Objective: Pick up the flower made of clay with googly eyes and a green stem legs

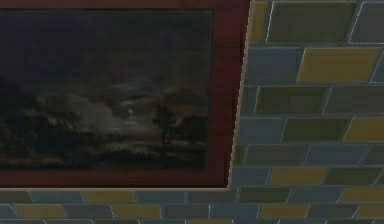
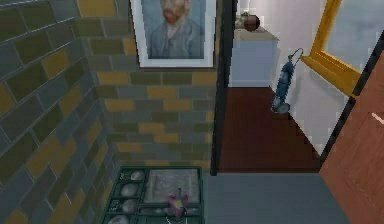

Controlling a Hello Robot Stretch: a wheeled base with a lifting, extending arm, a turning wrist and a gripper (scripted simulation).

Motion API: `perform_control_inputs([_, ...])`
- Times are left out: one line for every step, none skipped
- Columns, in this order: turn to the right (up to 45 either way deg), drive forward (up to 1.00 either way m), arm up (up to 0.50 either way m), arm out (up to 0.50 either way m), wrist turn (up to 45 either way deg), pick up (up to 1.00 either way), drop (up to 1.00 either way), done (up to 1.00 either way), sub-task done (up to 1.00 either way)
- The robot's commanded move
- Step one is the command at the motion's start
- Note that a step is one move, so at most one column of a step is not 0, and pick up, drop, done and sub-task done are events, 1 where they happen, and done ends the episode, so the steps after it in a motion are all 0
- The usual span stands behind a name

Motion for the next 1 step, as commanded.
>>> perform_control_inputs([0.0, 0.00, 0.00, 0.00, 0.0, 0.00, 0.00, 1.00, 0.00])
